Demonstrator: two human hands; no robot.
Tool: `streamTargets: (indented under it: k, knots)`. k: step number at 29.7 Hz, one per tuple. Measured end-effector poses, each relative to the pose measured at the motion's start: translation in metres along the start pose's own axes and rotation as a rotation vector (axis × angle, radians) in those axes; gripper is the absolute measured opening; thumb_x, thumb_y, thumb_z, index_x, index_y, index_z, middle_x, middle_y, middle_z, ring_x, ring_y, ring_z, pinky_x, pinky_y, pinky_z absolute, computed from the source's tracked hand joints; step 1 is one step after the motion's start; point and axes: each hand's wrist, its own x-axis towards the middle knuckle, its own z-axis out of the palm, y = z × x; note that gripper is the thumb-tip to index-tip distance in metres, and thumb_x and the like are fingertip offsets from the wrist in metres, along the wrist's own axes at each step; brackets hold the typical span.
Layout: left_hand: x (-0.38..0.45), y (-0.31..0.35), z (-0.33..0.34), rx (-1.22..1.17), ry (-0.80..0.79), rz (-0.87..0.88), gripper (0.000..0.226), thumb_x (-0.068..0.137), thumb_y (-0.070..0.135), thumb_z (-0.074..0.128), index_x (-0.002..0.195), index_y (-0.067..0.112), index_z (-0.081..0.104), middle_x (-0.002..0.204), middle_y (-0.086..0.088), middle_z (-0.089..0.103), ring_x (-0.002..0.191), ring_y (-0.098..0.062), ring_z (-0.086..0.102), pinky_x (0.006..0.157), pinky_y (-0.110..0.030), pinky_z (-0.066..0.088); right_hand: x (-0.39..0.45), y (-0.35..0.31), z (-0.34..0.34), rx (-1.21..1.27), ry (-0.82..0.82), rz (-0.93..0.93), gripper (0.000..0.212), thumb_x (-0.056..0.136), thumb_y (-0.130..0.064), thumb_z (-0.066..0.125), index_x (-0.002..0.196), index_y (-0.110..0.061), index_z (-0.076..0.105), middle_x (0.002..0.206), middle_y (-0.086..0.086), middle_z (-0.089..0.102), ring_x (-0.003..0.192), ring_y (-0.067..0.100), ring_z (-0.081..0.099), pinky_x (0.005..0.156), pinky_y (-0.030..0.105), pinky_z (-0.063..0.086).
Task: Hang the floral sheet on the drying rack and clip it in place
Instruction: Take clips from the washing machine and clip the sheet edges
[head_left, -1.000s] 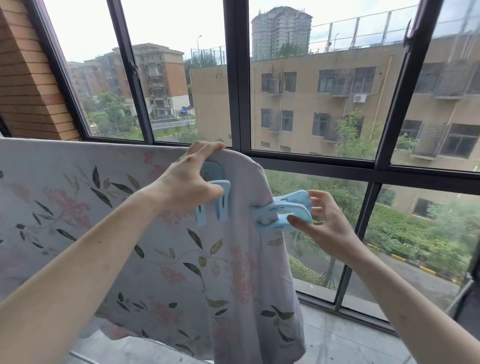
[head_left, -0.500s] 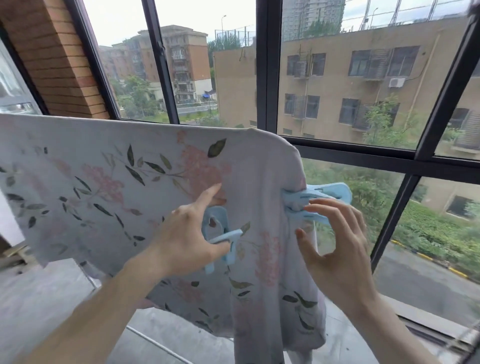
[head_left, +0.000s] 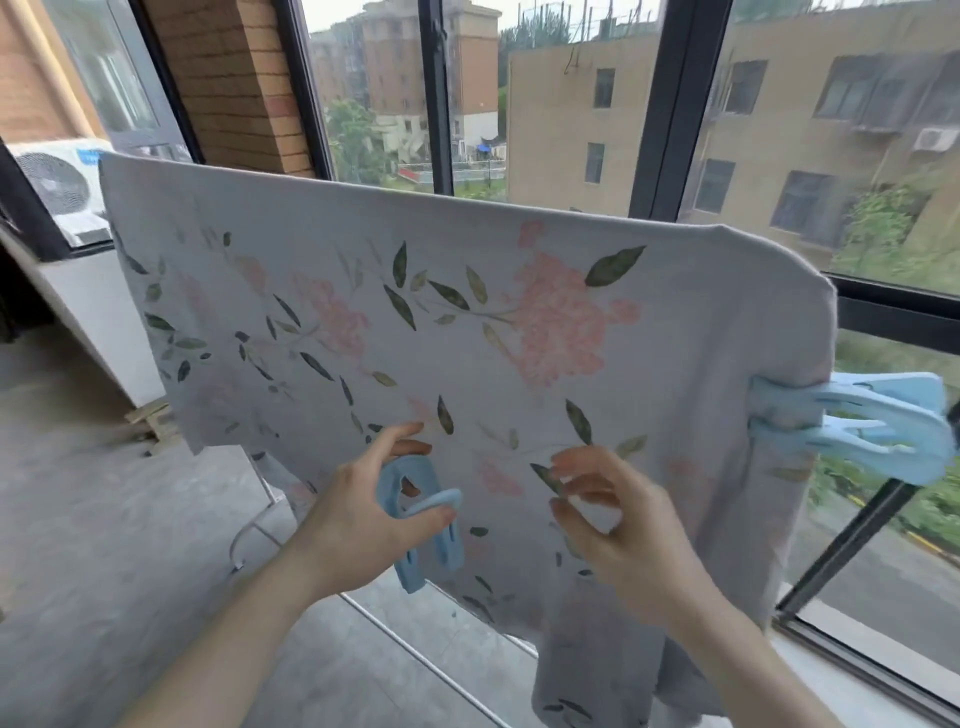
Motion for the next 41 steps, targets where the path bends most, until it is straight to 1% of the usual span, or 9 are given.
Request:
streamTargets:
  k: [7,13,20,22,23,24,27,34,41]
  knots:
    - [-0.006,-0.071,-0.065,-0.148,0.008,-0.062,0.075,0.082,0.052,0.081,0.143,0.054,0.037,0.134,0.040,0.051,0.120,0.014,0.054,0.094,-0.017,0.051,0.031,-0.032,0.111,-0.098,-0.486,0.175,0.063,0.086,-0.057,0.073,0.139,-0.050,0.040,0.132,-0.032,0.048,0.116,-0.006,0.053,0.096,0.022,0.051]
    - [-0.016,-0.149,-0.138,-0.316,0.079,-0.118,0.077,0.083,0.055,0.077,0.148,0.047,0.036,0.133,0.034,0.054,0.120,0.011,0.056,0.088,-0.010,0.051,0.077,-0.098,0.237,0.072,-0.555,0.194,0.030,0.092,-0.048,0.071,0.118,-0.035,0.069,0.108,-0.016,0.073,0.097,0.003,0.068,0.092,0.033,0.057]
    - [-0.014,-0.202,-0.187,-0.304,0.116,-0.133,0.080,0.078,0.074,0.070,0.147,0.046,0.041,0.139,0.031,0.053,0.127,0.002,0.055,0.108,-0.031,0.050,0.104,-0.120,0.308,0.161,-0.537,0.136,0.012,0.096,-0.032,0.070,0.100,-0.023,0.076,0.094,-0.005,0.076,0.088,0.017,0.071,0.084,0.037,0.058]
    - [-0.011,-0.195,-0.191,-0.303,0.151,-0.144,0.072,0.081,0.075,0.065,0.144,0.049,0.042,0.140,0.032,0.051,0.128,0.000,0.055,0.101,-0.022,0.051,0.102,-0.119,0.307,0.139,-0.620,0.156,0.024,0.087,-0.047,0.073,0.105,-0.031,0.074,0.102,-0.012,0.075,0.093,0.009,0.071,0.087,0.034,0.059]
    - [0.024,-0.258,-0.253,-0.320,0.168,-0.144,0.066,0.085,0.072,0.064,0.143,0.050,0.042,0.140,0.031,0.050,0.127,0.001,0.055,0.092,-0.014,0.052,0.158,-0.132,0.390,0.146,-0.664,0.165,0.033,0.083,-0.054,0.073,0.109,-0.034,0.072,0.106,-0.014,0.074,0.096,0.008,0.071,0.090,0.035,0.059]
    - [0.027,-0.259,-0.260,-0.311,0.184,-0.156,0.061,0.089,0.067,0.063,0.143,0.048,0.042,0.141,0.030,0.049,0.125,0.002,0.054,0.083,-0.007,0.050,0.159,-0.135,0.395,0.159,-0.689,0.214,0.038,0.081,-0.056,0.073,0.112,-0.034,0.071,0.108,-0.014,0.074,0.098,0.008,0.072,0.092,0.037,0.059]
    - [0.038,-0.267,-0.267,-0.293,0.191,-0.120,0.056,0.091,0.060,0.061,0.143,0.047,0.042,0.141,0.031,0.048,0.126,0.004,0.051,0.077,-0.002,0.046,0.170,-0.136,0.402,0.225,-0.774,0.270,0.036,0.089,-0.047,0.074,0.118,-0.027,0.070,0.108,-0.005,0.076,0.098,0.014,0.073,0.092,0.042,0.057]
    - [0.108,-0.338,-0.331,-0.278,0.046,-0.191,0.072,0.078,0.074,0.064,0.142,0.043,0.046,0.138,0.030,0.052,0.125,0.006,0.053,0.099,-0.020,0.045,0.256,-0.126,0.459,0.298,-0.579,0.253,0.025,0.094,-0.039,0.072,0.115,-0.025,0.073,0.105,-0.005,0.076,0.093,0.017,0.075,0.086,0.039,0.062]
    - [0.182,-0.396,-0.410,-0.262,0.058,-0.282,0.071,0.067,0.076,0.070,0.128,0.041,0.062,0.122,0.018,0.070,0.107,-0.006,0.070,0.084,-0.032,0.059,0.364,-0.134,0.531,0.341,-0.502,0.178,0.026,0.095,-0.047,0.068,0.116,-0.033,0.071,0.109,-0.014,0.075,0.091,0.011,0.076,0.086,0.038,0.062]
